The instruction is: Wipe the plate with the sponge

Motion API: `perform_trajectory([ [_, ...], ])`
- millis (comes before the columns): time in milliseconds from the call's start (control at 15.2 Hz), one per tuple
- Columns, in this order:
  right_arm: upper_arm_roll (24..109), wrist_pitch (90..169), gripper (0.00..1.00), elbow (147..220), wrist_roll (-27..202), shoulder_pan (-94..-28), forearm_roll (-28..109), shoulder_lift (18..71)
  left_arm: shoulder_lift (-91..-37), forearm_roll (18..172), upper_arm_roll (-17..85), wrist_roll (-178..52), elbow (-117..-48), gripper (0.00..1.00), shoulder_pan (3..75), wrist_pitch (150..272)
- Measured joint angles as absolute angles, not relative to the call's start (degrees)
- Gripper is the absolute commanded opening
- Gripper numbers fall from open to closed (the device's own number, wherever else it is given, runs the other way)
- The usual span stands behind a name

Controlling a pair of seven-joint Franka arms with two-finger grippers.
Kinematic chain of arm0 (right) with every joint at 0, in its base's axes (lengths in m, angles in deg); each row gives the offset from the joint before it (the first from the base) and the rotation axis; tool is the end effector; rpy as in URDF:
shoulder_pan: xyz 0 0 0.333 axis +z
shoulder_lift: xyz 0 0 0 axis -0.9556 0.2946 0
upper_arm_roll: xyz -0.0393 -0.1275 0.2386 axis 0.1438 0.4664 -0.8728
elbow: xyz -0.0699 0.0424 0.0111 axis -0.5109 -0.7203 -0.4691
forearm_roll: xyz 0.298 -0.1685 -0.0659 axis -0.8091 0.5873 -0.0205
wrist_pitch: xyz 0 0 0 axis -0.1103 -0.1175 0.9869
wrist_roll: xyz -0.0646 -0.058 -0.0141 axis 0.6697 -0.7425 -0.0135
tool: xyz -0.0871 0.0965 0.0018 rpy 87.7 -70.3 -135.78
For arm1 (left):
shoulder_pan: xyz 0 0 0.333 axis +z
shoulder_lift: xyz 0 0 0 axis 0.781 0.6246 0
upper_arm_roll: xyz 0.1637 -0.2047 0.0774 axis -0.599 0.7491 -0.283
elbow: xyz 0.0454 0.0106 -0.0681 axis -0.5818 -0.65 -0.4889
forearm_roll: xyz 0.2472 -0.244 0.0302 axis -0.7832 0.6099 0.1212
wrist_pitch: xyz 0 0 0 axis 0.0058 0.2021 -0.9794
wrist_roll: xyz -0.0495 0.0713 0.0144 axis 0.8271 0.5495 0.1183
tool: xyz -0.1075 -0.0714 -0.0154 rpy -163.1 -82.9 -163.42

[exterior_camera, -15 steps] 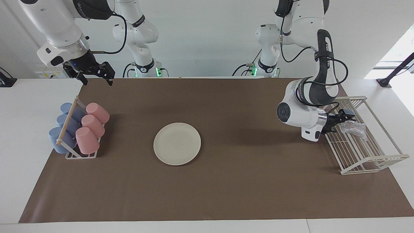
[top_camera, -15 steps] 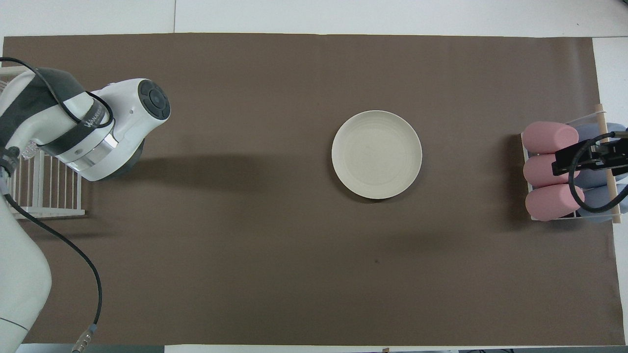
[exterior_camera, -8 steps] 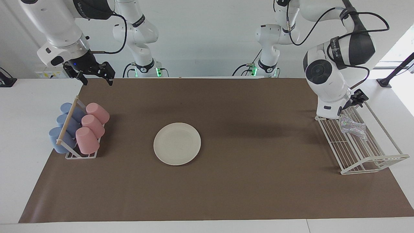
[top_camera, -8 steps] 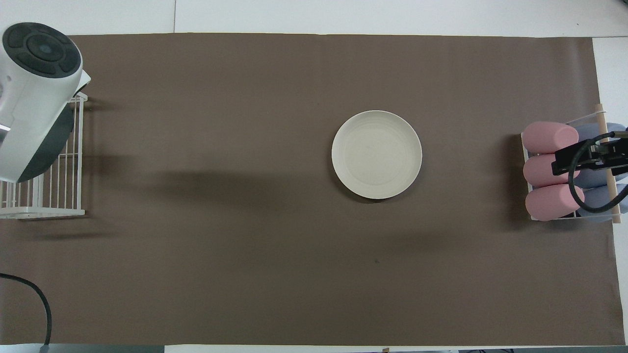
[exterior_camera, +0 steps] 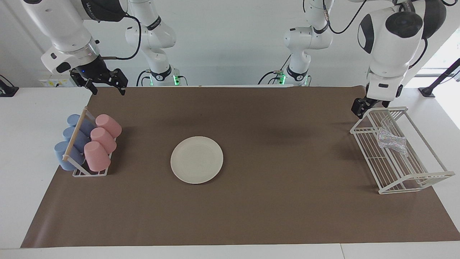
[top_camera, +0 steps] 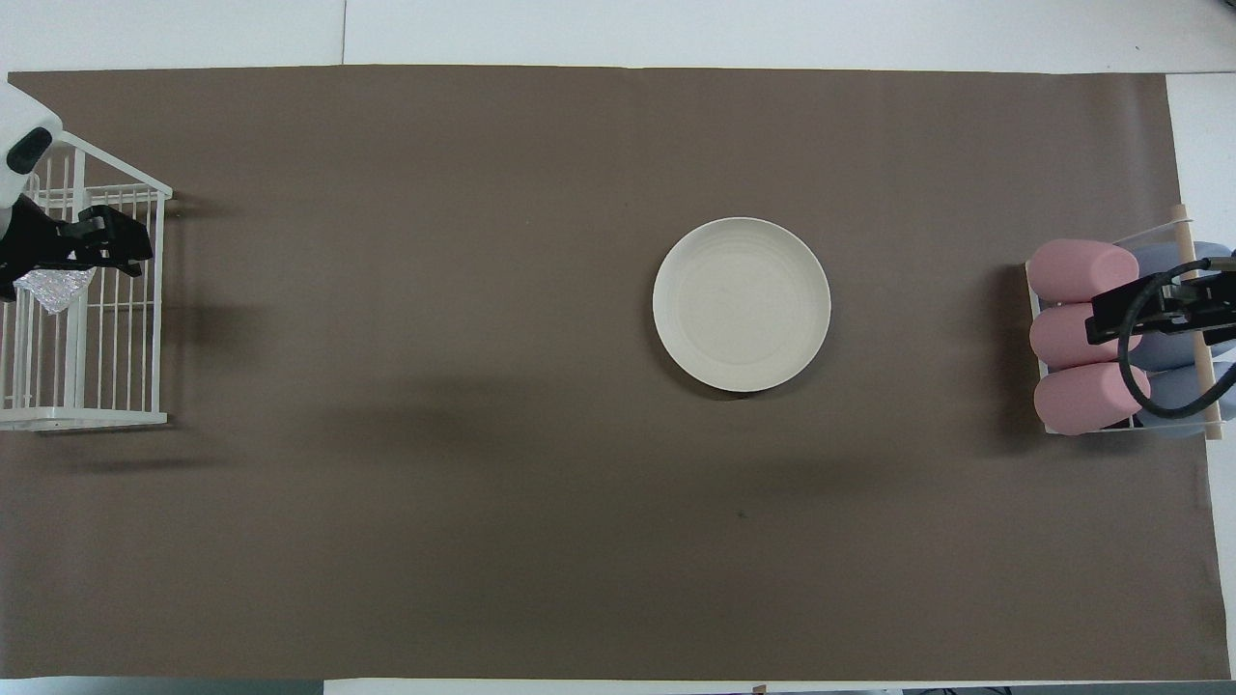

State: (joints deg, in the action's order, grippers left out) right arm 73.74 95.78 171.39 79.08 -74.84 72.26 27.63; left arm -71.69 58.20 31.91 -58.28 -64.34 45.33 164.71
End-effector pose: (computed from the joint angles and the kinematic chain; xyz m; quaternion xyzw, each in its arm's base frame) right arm 0.4865 -0.0173 0.5527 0.9983 -0.0198 -0.0547 0.0085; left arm 0.5188 -0.0404 0.5383 -0.9891 -0.1068 -0.0151 0.1006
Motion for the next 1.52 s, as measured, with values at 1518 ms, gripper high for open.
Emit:
perform_trajectory([
  [1518,73.6,95.8,1.0,171.21,79.02,-74.71,72.26,27.63,-75.18,71.09,31.52,-70.98,-64.77,1.0,44.77,159.49],
])
